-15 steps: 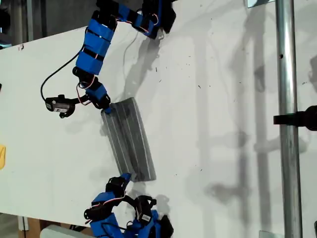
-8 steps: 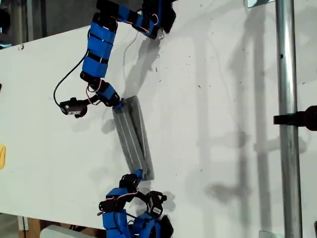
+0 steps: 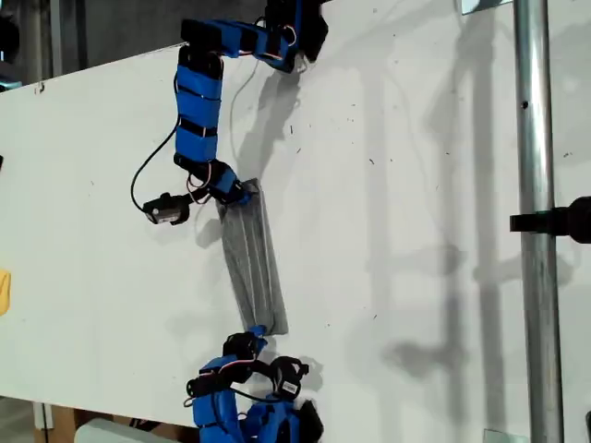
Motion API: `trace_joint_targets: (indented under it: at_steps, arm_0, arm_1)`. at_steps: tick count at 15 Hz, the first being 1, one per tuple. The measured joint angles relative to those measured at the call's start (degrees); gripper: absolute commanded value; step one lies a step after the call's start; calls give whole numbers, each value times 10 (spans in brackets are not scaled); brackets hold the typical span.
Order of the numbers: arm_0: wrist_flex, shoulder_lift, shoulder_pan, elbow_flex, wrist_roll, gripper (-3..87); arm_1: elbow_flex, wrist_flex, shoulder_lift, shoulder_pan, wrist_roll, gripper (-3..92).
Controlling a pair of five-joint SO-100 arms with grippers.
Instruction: Grasp corners of a towel and fold twice.
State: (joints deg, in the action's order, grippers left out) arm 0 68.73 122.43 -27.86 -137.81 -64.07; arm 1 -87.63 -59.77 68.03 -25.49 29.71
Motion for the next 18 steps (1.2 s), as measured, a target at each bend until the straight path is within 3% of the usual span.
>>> trace_joint_targets:
  at_steps: [2,3,7,10,13,14,16,18]
  arm_0:
    - [8,24,-3,-1,-1,240]
    - [18,51,-2,-1,-10,240]
    - [76,313,30,-6,-71,212]
    - [89,566,76,-51,-118,193]
    - [54,737,166,-127,-152,173]
    - [45,751,188,-137,-156,148]
    - [31,764,203,-165,-152,-26]
    - [21,764,231,-216,-151,-27]
  arm_1:
    - [0,-6,0,-3,6,258]
    - [0,-20,4,-6,9,287]
    - [-11,-105,130,-23,11,304]
    - [-123,-151,349,-65,49,316]
    - [-326,-177,641,-93,153,346]
    - [-389,-178,721,-72,203,352]
    - [-512,-190,875,-25,305,348]
    - [-592,-206,1027,46,393,374]
